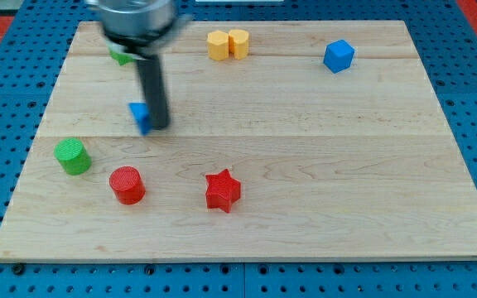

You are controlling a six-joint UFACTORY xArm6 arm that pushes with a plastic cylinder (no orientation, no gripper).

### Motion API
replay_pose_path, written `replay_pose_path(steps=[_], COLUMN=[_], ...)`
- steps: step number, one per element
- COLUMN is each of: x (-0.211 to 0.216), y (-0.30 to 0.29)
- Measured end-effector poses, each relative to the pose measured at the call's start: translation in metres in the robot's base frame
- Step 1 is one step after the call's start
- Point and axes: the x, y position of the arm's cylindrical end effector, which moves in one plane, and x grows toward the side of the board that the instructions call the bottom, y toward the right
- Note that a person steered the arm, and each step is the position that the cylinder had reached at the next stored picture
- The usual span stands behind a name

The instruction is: Move the blue cube to the top of the red star

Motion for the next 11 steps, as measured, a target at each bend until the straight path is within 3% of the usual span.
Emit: replay_pose_path(steps=[1,3,4,5,6,7,8,10,11], x=[-0.015,-0.061,-0.104,-0.113,-0.159,-0.159,-0.090,-0.027,-0.027], y=[-0.054,0.215,0.303,0.347,0.382,0.306,0.213,0.228,0.133])
